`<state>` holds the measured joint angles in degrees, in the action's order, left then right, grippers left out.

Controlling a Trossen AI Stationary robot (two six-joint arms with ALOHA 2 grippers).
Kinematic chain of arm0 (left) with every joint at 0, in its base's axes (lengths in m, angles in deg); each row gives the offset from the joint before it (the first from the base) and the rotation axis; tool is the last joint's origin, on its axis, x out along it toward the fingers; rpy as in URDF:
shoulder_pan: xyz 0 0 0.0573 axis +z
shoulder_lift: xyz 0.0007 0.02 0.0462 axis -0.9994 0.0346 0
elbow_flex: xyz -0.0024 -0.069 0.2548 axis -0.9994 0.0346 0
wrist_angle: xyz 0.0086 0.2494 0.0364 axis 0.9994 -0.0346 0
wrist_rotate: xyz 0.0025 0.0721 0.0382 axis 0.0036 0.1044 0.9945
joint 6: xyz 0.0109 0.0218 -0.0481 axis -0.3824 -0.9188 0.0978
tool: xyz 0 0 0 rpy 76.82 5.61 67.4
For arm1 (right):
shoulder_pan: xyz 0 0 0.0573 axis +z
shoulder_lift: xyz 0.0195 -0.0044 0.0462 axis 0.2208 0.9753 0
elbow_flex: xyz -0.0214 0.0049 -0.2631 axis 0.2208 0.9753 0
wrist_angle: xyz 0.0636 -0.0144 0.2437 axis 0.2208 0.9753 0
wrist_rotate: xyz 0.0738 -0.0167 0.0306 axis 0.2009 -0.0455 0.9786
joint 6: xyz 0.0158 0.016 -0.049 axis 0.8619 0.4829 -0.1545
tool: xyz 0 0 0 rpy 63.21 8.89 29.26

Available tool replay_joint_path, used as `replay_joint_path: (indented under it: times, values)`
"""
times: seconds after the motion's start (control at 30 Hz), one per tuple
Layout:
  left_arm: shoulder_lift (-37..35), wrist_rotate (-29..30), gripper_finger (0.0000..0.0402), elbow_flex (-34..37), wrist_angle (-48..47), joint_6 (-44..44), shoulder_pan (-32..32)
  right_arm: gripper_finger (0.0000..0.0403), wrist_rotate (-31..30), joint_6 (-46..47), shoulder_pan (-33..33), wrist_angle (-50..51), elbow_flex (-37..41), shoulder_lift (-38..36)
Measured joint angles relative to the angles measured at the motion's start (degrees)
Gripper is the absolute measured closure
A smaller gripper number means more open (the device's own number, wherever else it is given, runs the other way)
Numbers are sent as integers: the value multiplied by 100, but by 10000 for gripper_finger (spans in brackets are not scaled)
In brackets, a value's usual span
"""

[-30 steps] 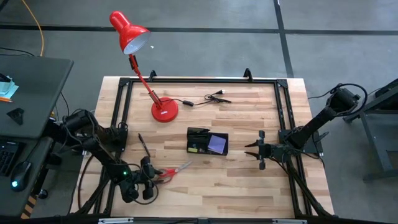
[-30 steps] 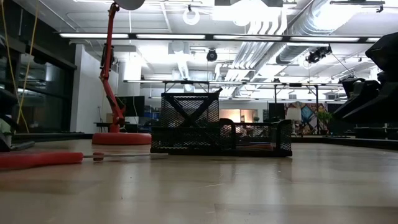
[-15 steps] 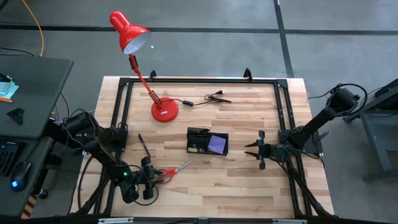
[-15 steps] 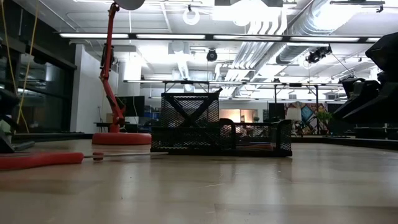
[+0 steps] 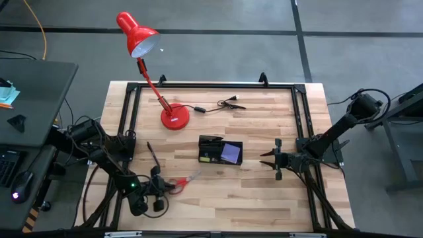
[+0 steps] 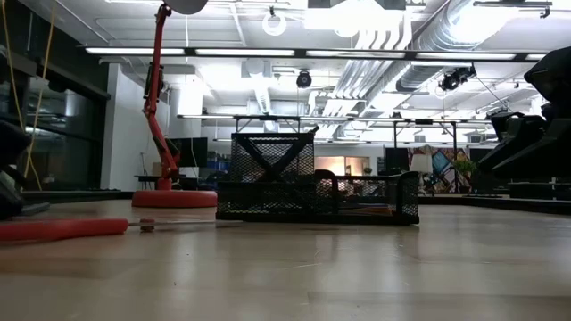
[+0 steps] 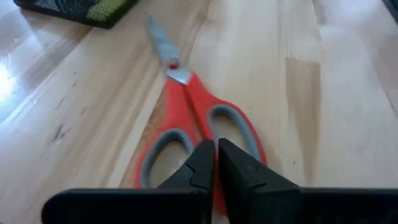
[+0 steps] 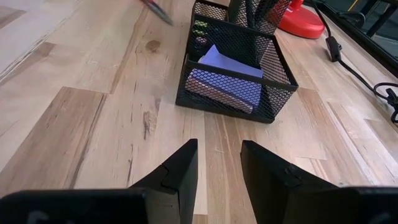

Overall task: Pick and place office supplies into organizer
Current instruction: Put the red scissors into the black desk organizer

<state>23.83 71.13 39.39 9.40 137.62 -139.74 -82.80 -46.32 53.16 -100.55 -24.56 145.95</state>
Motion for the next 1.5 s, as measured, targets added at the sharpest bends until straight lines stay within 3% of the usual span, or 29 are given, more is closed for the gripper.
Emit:
replay_joint_path:
  times: [0.3, 0.43, 0.67, 0.87, 1.03, 1.2, 1.5]
  values:
    - [0, 63, 400, 0, 121, -14, -2, 288, 1, 0, 0, 2, 0, 0]
    - [0, 354, 392, 0, 342, 92, -3, 288, -1, 0, -1, 2, 0, 0]
    - [-7, 489, 338, -209, 742, -467, -247, 288, -1, 0, -2, 4, 0, 0]
    - [47, -132, 260, -418, 250, -151, -472, 288, -1, 0, -2, 17, 0, 0]
    - [154, -227, 217, -558, 227, -347, -672, 288, 1, 0, -2, 20, 0, 0]
    - [560, -232, 199, -791, 164, -919, -717, 288, 0, 0, 0, 24, 0, 0]
    - [1121, 471, 198, -1208, -26, -1072, -717, 288, 1, 0, 0, 148, 2, -4]
